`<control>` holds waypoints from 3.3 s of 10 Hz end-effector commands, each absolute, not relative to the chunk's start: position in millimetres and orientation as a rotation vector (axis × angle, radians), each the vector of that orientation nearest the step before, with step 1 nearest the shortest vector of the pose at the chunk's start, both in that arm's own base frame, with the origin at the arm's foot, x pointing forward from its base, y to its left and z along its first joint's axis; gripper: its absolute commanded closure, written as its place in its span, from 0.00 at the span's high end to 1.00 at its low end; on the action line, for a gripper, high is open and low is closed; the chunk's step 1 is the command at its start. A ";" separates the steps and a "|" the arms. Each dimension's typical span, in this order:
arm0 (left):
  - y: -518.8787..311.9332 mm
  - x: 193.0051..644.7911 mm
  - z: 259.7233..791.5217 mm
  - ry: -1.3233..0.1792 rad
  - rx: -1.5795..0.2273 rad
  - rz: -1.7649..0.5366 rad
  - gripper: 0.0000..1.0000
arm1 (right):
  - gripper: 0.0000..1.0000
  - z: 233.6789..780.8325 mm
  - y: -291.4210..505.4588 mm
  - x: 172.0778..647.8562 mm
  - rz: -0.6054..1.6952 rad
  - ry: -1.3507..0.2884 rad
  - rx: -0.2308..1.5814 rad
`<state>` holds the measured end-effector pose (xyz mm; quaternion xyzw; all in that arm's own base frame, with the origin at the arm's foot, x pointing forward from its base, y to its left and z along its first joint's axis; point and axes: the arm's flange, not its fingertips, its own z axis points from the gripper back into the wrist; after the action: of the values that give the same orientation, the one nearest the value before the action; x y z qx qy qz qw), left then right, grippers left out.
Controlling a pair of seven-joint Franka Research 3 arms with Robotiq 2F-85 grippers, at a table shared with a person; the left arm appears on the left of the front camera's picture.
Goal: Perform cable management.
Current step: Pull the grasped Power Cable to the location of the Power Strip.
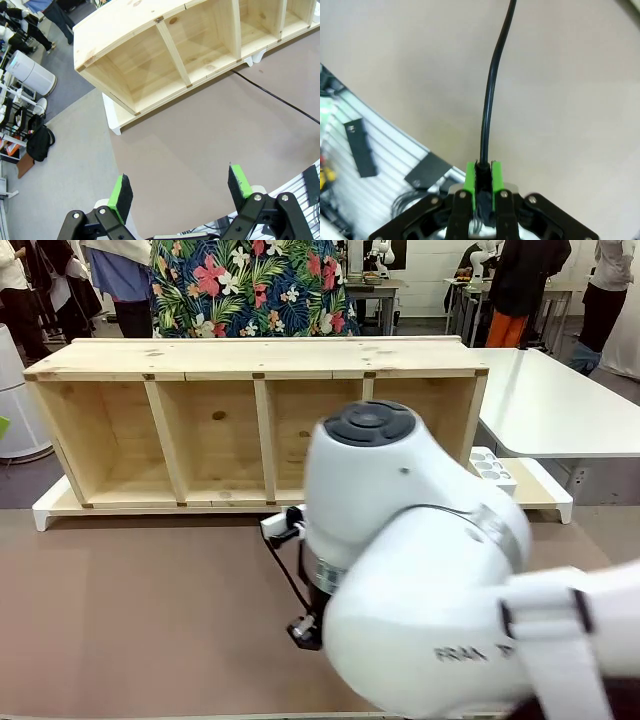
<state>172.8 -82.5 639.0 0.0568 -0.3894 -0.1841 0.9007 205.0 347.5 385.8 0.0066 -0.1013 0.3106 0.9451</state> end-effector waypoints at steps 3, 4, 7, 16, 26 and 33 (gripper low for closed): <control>-82.3 174.3 639.9 -0.815 0.115 -0.386 1.00 | 0.15 406.9 274.4 169.3 0.545 -0.234 0.051; -82.3 174.3 639.9 -0.815 0.115 -0.386 1.00 | 0.15 410.0 259.1 169.6 0.504 -0.249 0.055; -82.3 174.3 639.9 -0.815 0.115 -0.386 1.00 | 0.15 424.2 207.9 174.5 0.373 -0.298 0.079; -82.3 174.3 639.9 -0.815 0.115 -0.386 1.00 | 0.15 445.1 114.0 186.9 0.172 -0.355 0.021; -82.3 174.3 639.9 -0.815 0.115 -0.386 1.00 | 0.15 460.4 67.5 301.9 0.081 -0.509 -0.001; -82.3 174.3 639.9 -0.815 0.115 -0.386 1.00 | 0.15 491.9 77.1 368.3 0.057 -0.448 0.003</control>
<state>172.8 -82.6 639.2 0.0569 -0.3896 -0.1841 0.9006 369.2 76.8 491.2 0.0017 -0.2230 0.0280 0.9744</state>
